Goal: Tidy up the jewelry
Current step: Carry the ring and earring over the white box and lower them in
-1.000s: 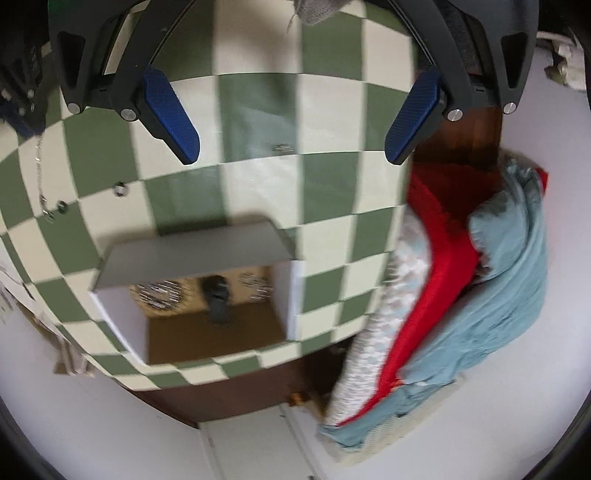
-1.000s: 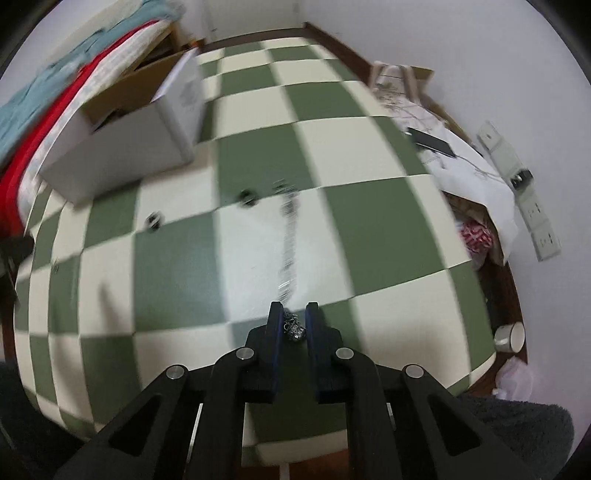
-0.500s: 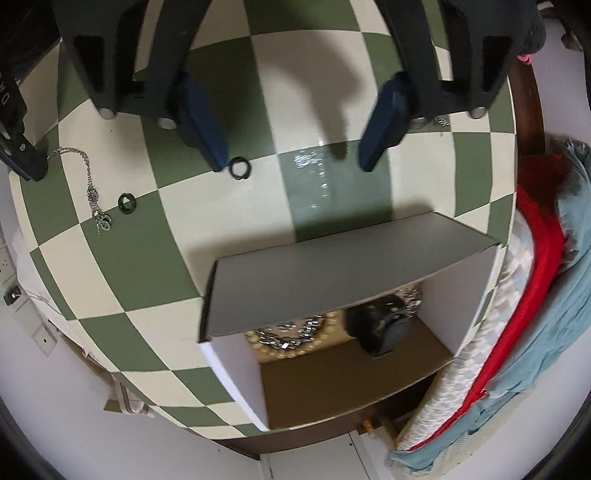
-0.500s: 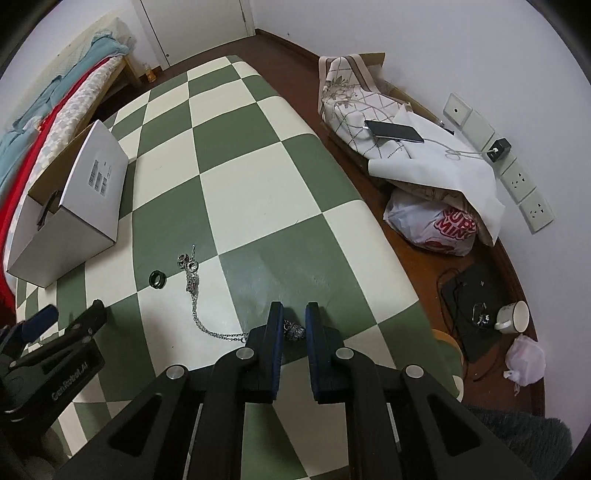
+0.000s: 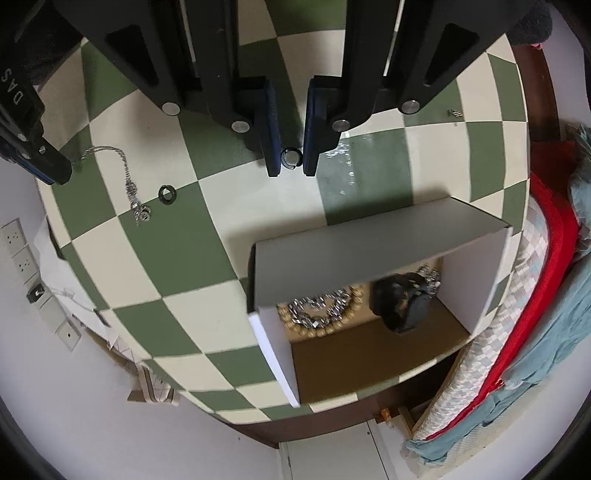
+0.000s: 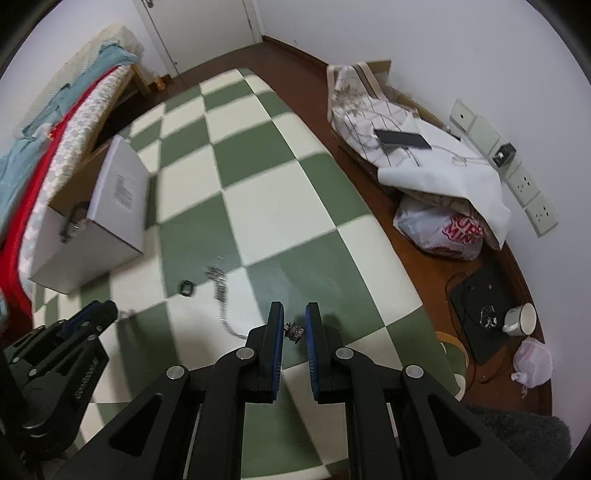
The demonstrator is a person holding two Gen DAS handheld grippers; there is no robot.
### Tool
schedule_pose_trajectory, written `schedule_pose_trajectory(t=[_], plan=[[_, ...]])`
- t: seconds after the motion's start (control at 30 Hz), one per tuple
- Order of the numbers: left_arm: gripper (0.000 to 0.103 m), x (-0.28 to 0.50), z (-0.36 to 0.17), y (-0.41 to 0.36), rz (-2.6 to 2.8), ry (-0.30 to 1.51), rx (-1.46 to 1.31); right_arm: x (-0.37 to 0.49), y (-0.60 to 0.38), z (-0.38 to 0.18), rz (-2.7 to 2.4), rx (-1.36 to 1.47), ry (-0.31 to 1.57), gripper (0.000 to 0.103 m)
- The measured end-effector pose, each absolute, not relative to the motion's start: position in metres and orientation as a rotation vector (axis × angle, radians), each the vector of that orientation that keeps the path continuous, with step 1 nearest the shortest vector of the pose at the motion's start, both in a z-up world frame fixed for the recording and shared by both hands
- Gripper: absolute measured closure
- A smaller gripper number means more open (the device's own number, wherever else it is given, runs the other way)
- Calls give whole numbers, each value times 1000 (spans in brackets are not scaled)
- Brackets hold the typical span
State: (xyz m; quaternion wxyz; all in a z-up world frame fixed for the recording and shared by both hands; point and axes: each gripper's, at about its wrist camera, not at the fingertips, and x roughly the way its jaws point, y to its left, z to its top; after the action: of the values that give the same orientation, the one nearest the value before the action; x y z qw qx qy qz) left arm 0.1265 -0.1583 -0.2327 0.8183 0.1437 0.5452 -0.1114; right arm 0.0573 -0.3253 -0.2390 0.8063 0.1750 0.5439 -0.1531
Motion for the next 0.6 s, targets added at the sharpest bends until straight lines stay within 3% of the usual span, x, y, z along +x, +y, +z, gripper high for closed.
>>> schedule_pose_trajectory(t=[0.6], plan=[[94, 135, -100, -80, -255, 1033, 131, 88, -287, -75, -104, 297, 934, 91]])
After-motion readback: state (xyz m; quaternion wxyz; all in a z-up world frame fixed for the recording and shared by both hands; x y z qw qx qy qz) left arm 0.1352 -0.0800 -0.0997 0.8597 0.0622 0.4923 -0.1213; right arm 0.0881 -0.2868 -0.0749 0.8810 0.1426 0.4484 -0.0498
